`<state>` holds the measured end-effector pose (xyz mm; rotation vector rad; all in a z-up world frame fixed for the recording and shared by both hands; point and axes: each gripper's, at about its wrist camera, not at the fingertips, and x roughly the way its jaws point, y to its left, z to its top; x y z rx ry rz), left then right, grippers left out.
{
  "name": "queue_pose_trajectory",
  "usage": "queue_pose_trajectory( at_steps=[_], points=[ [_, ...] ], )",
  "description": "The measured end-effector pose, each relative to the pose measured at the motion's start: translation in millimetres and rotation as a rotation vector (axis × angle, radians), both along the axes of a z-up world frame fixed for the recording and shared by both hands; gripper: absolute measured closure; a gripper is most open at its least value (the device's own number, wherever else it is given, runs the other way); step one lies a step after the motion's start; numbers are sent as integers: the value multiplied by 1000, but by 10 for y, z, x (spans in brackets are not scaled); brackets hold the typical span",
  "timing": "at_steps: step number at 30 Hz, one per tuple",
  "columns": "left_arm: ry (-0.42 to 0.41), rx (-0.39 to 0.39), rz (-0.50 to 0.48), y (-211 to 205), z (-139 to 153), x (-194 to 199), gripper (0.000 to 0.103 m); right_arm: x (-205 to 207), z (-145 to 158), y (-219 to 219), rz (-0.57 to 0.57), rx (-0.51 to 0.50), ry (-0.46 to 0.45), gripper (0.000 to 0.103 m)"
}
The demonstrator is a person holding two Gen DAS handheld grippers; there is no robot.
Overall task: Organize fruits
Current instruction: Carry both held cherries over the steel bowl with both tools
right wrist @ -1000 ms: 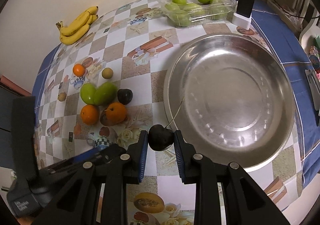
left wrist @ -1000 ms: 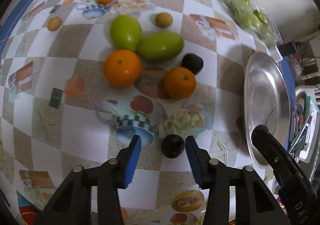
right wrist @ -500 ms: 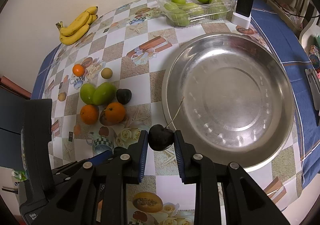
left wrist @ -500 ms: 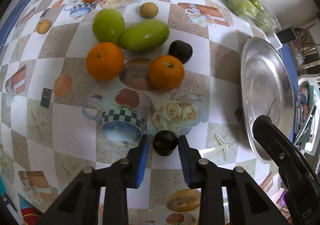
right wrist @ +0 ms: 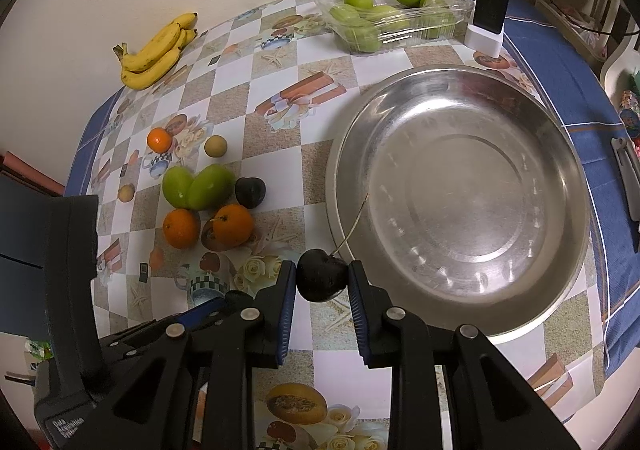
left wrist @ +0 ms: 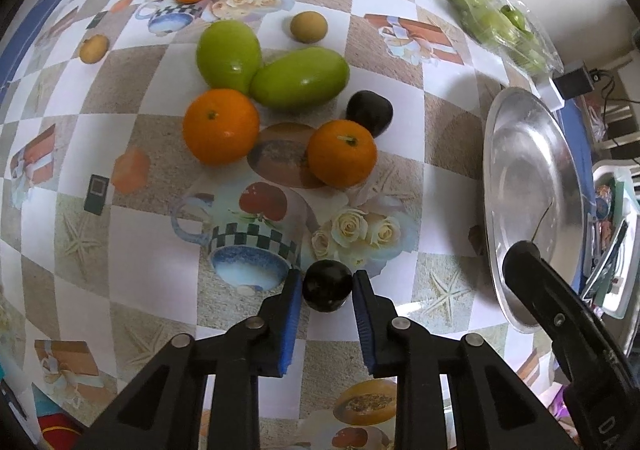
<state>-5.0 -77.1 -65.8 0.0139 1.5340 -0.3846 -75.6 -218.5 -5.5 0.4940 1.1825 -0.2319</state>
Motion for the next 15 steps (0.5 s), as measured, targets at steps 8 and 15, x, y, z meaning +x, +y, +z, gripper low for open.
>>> queue_pose_trajectory(
  at_steps=[8, 15],
  points=[
    [-35, -15, 21, 133, 129, 73, 76, -6, -33, -39, -9, 12, 2, 76],
    [-120, -43, -30, 22, 314, 74, 76, -96, -85, -394, -150, -21, 33, 76]
  ],
)
